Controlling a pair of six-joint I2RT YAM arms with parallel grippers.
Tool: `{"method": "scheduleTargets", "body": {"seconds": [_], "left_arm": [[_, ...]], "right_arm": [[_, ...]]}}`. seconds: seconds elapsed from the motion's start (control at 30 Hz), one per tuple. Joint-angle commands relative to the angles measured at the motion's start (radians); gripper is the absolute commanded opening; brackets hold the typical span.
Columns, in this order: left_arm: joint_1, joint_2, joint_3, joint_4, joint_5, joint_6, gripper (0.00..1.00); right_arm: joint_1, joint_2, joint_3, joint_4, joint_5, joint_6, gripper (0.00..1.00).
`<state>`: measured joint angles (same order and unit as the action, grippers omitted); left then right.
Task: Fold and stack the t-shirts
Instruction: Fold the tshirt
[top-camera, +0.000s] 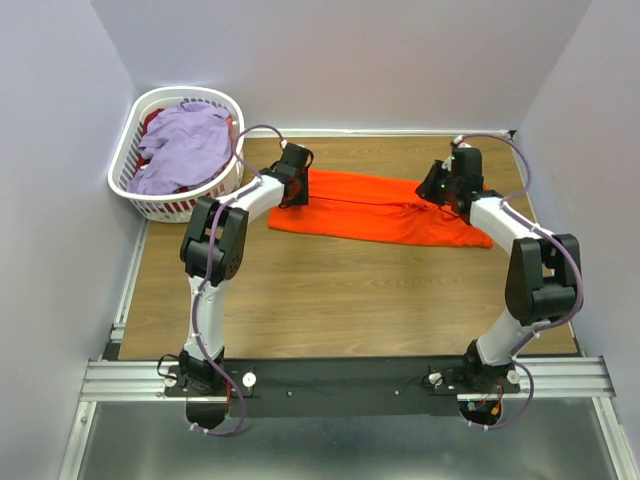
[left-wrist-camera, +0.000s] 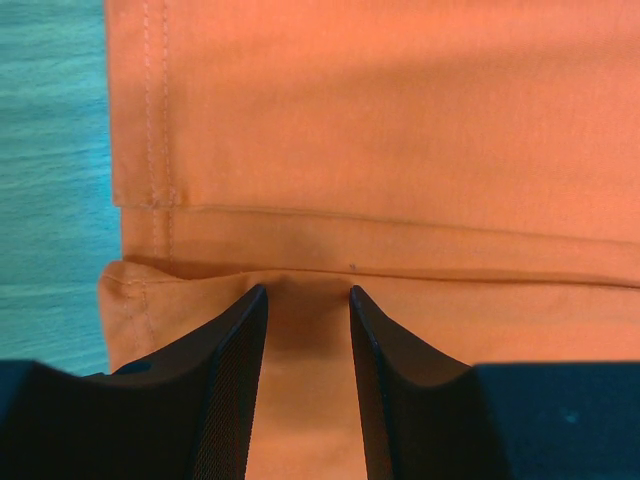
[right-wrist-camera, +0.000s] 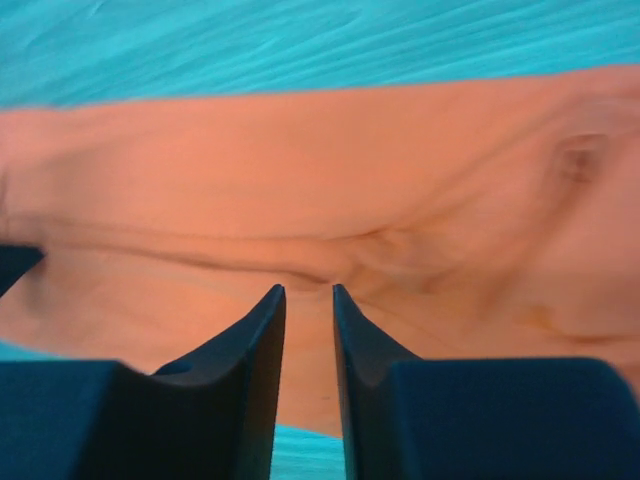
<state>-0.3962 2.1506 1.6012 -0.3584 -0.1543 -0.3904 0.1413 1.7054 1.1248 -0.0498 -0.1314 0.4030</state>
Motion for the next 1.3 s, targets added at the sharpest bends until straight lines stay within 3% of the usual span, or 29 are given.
{"method": "scheduleTargets", "body": {"seconds": [0.0,0.13,0.3,0.43,0.6,0.77,1.27], "left_arm": [[0.007,-0.093,0.014,-0.025,-0.036,0.008,0.48],[0.003,-0.233,-0.078,-0.001,-0.027,0.021,0.53],[0.003,-0.452,-0.228,0.033,-0.077,0.045,0.58],[0.005,-0.628,-0.394,0.085,-0.134,0.059,0.59],[0.005,-0.825,-0.601,0.165,-0.197,0.085,0.59],[0.005,-0.888,-0.699,0.219,-0.206,0.094,0.59],[0.005,-0.857,-0.684,0.245,-0.154,0.104,0.59]], "right_arm": [[-0.052,-0.067,-0.033,0.005,0.101,0.019,0.38],[-0.075,-0.073,-0.06,0.002,0.125,0.062,0.47],[-0.083,-0.046,-0.074,0.002,0.116,0.085,0.49],[-0.085,-0.001,-0.04,0.004,0.09,0.069,0.46],[-0.086,0.063,0.018,0.002,0.101,0.053,0.34],[-0.085,0.118,0.035,0.002,0.081,0.046,0.33],[-0.046,0.109,-0.063,0.005,-0.017,0.089,0.29]]}}
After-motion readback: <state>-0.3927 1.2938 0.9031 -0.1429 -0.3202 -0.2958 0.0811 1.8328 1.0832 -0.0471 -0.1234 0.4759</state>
